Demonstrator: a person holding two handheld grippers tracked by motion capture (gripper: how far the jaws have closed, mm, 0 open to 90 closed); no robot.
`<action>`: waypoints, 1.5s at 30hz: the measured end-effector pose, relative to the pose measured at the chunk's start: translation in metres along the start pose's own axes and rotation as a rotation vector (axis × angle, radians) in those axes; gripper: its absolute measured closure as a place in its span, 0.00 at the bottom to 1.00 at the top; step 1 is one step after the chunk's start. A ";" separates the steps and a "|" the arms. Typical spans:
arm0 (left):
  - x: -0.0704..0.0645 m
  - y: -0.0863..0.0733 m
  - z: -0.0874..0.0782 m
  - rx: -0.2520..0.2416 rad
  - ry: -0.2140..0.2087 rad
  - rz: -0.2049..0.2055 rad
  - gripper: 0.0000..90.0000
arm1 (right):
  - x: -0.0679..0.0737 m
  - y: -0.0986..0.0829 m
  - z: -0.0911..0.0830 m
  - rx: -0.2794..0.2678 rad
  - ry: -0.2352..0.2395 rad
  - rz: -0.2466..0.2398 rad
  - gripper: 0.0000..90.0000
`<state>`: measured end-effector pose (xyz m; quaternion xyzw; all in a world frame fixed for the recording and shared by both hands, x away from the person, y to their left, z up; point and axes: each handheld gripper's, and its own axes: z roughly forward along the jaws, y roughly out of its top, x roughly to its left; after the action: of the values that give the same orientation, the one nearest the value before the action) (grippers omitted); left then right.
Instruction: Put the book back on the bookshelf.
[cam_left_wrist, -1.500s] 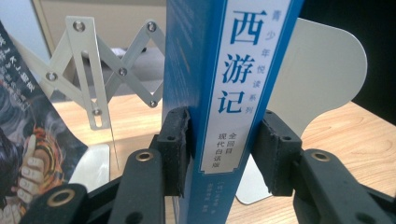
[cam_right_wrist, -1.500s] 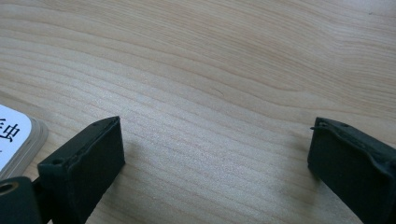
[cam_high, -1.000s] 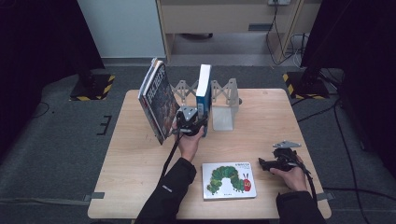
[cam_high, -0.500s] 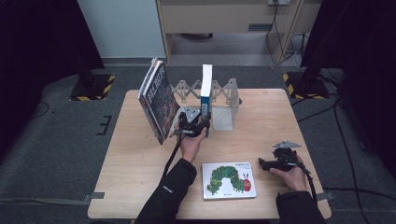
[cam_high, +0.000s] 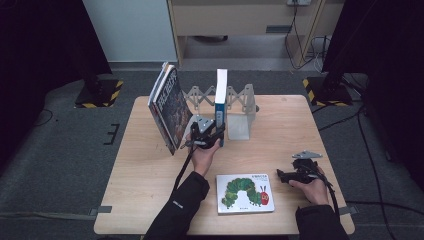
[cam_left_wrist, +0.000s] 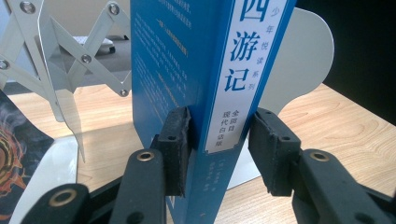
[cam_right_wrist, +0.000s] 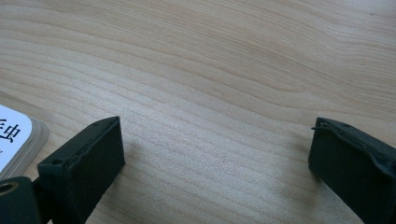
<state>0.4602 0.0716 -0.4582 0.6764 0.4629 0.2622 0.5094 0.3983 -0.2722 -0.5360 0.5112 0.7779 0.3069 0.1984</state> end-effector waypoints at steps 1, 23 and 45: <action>0.000 0.000 0.000 -0.002 0.001 0.001 0.65 | 0.000 0.000 0.000 0.002 0.001 0.000 0.04; 0.006 0.004 -0.027 0.019 -0.057 0.117 0.55 | 0.001 -0.005 0.000 -0.039 -0.005 0.006 0.04; 0.018 -0.011 -0.111 0.103 -0.192 0.135 0.47 | 0.002 -0.004 0.001 -0.035 -0.016 0.009 0.02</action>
<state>0.3721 0.1384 -0.4326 0.7532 0.3785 0.2058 0.4971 0.3954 -0.2716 -0.5395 0.5133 0.7686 0.3175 0.2121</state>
